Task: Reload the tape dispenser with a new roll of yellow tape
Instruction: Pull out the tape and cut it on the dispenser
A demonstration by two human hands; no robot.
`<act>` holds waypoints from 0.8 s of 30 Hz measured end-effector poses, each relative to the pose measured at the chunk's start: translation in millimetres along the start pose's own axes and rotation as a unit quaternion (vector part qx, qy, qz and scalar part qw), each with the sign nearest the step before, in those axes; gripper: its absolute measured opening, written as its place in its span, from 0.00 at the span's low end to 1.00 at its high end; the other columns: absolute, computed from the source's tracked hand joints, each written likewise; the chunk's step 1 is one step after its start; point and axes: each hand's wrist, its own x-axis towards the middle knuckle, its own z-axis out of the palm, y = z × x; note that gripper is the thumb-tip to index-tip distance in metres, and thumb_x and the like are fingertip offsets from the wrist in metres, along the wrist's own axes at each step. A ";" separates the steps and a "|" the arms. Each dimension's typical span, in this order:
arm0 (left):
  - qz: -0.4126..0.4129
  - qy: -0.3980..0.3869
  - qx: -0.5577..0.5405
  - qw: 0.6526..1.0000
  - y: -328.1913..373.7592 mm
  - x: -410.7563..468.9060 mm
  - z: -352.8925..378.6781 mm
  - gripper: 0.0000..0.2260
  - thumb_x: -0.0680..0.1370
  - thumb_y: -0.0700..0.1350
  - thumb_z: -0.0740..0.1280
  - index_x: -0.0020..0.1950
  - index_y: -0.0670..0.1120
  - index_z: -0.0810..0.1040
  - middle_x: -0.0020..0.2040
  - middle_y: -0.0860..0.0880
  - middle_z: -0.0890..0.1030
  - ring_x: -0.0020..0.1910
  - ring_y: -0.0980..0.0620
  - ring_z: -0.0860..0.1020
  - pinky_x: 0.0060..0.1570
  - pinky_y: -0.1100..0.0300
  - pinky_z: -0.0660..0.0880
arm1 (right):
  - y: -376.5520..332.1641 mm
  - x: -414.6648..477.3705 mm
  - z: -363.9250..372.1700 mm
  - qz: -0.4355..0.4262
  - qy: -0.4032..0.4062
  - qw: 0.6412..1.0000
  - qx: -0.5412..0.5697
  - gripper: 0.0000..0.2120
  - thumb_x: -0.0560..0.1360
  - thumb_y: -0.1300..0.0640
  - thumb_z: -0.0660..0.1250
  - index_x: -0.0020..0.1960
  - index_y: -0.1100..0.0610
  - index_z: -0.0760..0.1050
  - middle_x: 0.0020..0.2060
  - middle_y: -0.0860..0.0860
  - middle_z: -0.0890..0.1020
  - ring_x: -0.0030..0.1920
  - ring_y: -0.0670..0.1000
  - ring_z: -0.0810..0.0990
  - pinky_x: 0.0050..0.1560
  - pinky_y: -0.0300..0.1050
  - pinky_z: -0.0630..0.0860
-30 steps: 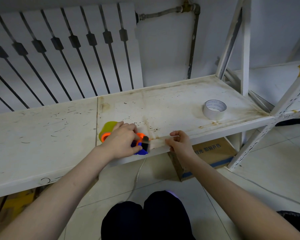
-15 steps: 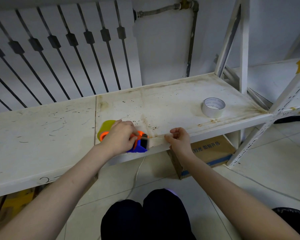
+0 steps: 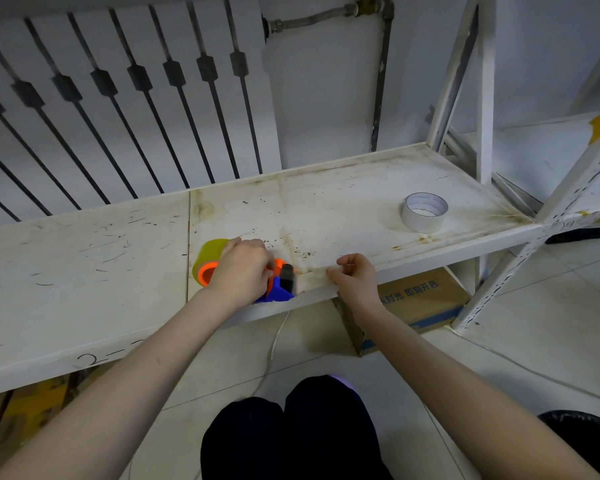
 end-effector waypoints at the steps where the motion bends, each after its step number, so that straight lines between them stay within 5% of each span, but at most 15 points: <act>1: -0.004 0.000 0.010 1.000 1.1 0.3 0.4 0.09 0.75 0.45 0.63 0.50 0.48 0.82 0.48 0.48 0.79 0.50 0.49 0.77 0.63 0.54 0.63 | -0.1 0.7 0.6 0.003 0.003 1.000 0.002 0.07 0.73 0.63 0.66 0.49 0.57 0.71 0.37 0.50 0.72 0.37 0.48 0.72 0.40 0.46 0.73; 9: -0.003 -0.032 0.102 0.994 12.9 7.2 -9.4 0.07 0.73 0.43 0.63 0.47 0.46 0.79 0.48 0.48 0.77 0.49 0.47 0.76 0.53 0.55 0.66 | -6.1 7.3 7.1 0.026 0.023 0.999 -0.026 0.08 0.73 0.64 0.66 0.49 0.56 0.70 0.38 0.49 0.73 0.37 0.48 0.72 0.36 0.42 0.72; 21: 0.009 -0.059 0.066 0.996 1.1 16.6 -13.1 0.07 0.74 0.48 0.66 0.49 0.50 0.81 0.50 0.50 0.77 0.52 0.48 0.77 0.54 0.54 0.67 | -21.3 24.2 17.3 -0.006 -0.004 0.984 -0.179 0.12 0.72 0.67 0.61 0.53 0.56 0.71 0.42 0.50 0.74 0.39 0.46 0.73 0.35 0.39 0.71; 24: 0.001 -0.081 0.043 0.996 -0.8 22.8 -15.9 0.08 0.73 0.48 0.68 0.50 0.51 0.82 0.52 0.50 0.78 0.54 0.48 0.77 0.53 0.54 0.67 | -29.2 28.1 21.3 -0.014 -0.014 0.978 -0.209 0.13 0.71 0.68 0.60 0.54 0.57 0.72 0.45 0.51 0.74 0.43 0.51 0.75 0.41 0.45 0.75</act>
